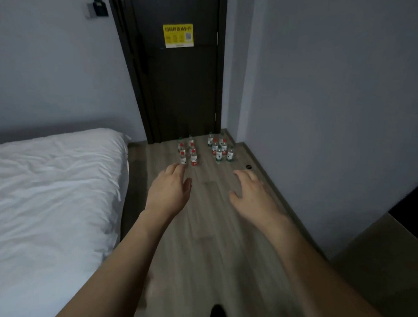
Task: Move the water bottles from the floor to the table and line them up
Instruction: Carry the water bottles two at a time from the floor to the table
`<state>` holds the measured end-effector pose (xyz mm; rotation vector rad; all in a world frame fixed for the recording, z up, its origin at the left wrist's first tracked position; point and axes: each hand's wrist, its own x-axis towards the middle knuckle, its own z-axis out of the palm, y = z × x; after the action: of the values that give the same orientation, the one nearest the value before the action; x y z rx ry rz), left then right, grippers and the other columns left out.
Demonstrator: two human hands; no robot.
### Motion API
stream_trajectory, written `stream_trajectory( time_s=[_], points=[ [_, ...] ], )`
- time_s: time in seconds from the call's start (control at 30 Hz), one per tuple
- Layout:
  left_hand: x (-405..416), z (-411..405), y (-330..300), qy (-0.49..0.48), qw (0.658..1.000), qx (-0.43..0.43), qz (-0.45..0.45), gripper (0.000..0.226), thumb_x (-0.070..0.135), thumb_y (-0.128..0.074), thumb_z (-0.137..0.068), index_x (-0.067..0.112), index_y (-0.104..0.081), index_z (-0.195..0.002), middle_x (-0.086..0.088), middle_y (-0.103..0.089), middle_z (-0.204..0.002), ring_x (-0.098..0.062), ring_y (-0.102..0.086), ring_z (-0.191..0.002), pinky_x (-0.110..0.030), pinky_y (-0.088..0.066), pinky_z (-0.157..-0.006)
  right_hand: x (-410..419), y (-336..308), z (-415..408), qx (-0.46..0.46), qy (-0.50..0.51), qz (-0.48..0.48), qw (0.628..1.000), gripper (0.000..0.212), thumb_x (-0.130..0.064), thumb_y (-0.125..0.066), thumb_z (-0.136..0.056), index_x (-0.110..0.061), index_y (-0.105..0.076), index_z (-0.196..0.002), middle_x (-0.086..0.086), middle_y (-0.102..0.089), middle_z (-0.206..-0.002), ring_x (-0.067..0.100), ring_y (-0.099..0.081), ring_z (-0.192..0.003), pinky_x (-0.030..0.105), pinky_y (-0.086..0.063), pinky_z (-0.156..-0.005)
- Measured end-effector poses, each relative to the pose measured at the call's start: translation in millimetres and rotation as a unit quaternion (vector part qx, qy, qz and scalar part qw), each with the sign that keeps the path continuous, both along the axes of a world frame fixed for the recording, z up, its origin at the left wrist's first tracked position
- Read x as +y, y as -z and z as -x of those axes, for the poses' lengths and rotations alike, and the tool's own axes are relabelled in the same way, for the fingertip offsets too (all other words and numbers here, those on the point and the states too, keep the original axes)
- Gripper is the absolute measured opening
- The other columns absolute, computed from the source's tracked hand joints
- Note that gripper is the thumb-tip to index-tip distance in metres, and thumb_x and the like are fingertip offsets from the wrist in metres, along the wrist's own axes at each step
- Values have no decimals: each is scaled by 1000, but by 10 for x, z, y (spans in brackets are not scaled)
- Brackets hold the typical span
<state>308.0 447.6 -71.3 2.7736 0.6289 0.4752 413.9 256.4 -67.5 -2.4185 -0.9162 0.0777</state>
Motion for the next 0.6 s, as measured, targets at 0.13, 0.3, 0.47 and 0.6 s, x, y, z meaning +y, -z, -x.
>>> stream_trajectory(
  time_s=[0.13, 0.3, 0.47, 0.6],
  points=[
    [608, -772, -99, -3, 1000, -1, -15, 45, 34, -49, -100, 12, -50, -139, -11, -55, -138, -30, -56, -121, -39, -46, -97, 549, -80, -821, 8, 0, -5, 1000, 58, -27, -54, -90, -13, -37, -144, 4, -39, -145, 23, -40, -131, 37, -34, -110],
    [1348, -1500, -68, -15, 1000, 0, 2, 45, 34, -50, -100, 12, -50, -139, -11, -54, -138, -29, -56, -120, -39, -46, -97, 1291, -74, -1623, 1, -2, -3, 1000, 59, -30, -54, -90, -16, -37, -144, 3, -38, -146, 22, -40, -132, 36, -36, -108],
    [2164, -2198, 148, -21, 999, 25, 22, 47, 35, -50, -100, 13, -47, -142, -9, -52, -142, -28, -53, -124, -39, -45, -100, 2086, 95, -2348, 12, -8, 13, 1000, 59, -32, -55, -89, -18, -37, -144, 1, -40, -146, 19, -43, -130, 35, -38, -105],
    [2883, -2820, 224, -14, 999, 20, 22, 46, 36, -50, -99, 15, -48, -141, -7, -54, -139, -26, -54, -121, -37, -46, -96, 2829, 162, -2954, 10, 13, -6, 1000, 57, -30, -56, -89, -18, -41, -142, 1, -43, -143, 17, -46, -126, 31, -42, -100]
  ],
)
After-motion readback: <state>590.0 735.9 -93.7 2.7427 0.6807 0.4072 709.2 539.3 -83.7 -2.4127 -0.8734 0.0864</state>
